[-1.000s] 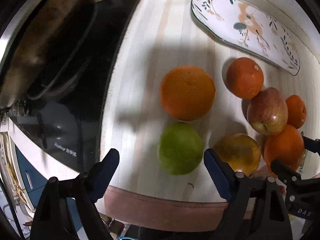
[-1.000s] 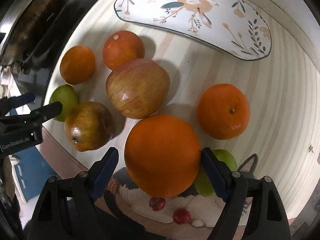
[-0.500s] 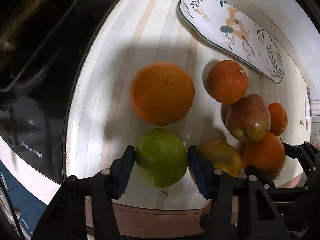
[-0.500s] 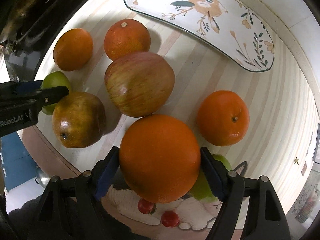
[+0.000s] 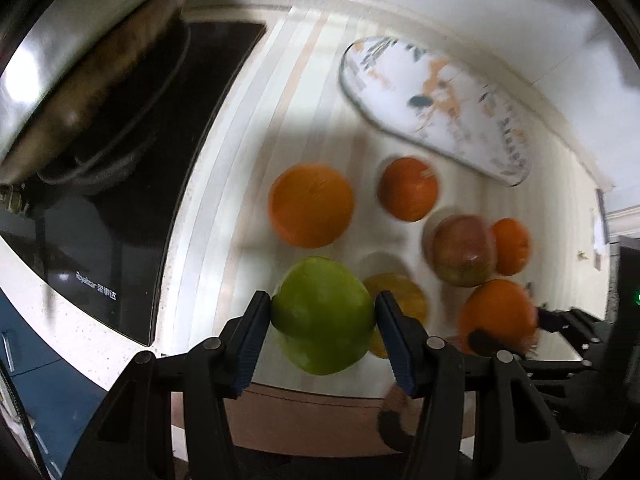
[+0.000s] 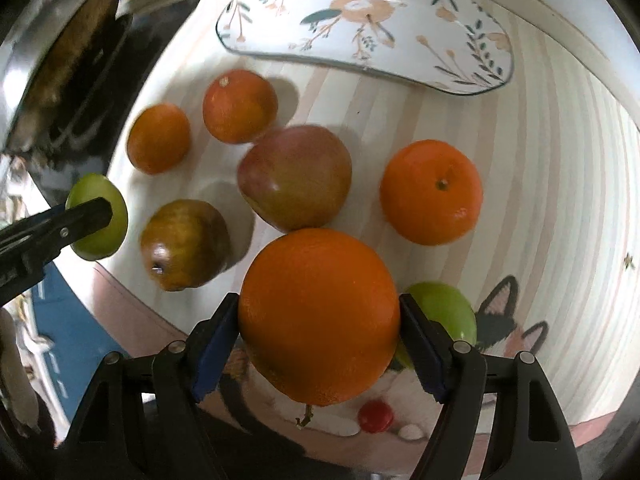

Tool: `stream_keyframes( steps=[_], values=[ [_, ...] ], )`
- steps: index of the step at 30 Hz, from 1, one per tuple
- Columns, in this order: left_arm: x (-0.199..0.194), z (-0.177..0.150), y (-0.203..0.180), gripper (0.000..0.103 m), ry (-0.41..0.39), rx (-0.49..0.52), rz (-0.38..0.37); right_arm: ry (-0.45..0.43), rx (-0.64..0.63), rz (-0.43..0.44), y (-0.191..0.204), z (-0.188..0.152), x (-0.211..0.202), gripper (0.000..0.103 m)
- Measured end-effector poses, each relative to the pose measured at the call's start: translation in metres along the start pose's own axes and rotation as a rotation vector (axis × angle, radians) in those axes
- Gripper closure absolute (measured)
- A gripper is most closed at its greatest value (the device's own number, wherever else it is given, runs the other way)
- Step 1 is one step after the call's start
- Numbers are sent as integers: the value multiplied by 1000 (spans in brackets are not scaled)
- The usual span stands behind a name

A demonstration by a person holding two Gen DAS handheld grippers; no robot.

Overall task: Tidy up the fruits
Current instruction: 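Carry the green apple and orange onto the floral plate and open both tools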

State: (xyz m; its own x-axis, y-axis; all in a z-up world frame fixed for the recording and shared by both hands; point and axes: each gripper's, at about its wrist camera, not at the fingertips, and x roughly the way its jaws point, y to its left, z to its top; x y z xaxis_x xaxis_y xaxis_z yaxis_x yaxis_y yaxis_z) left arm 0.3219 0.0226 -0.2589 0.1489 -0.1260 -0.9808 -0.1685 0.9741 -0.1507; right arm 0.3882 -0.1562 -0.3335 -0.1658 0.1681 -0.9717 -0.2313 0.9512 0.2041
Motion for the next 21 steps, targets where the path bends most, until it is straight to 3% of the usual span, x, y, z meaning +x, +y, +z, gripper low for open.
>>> stream_keyframes(
  steps=[11,17,21],
  values=[
    [-48,53,-49,51,-124,106,-59,-180,105,140,-42,16,-99,24],
    [-41,106,-80,51,-168,160,-23,-280,139,130,-58,70,-132,24],
    [-16,142,-97,51,-169,177,1,-295,165,93,-70,102,-125,24]
  ],
)
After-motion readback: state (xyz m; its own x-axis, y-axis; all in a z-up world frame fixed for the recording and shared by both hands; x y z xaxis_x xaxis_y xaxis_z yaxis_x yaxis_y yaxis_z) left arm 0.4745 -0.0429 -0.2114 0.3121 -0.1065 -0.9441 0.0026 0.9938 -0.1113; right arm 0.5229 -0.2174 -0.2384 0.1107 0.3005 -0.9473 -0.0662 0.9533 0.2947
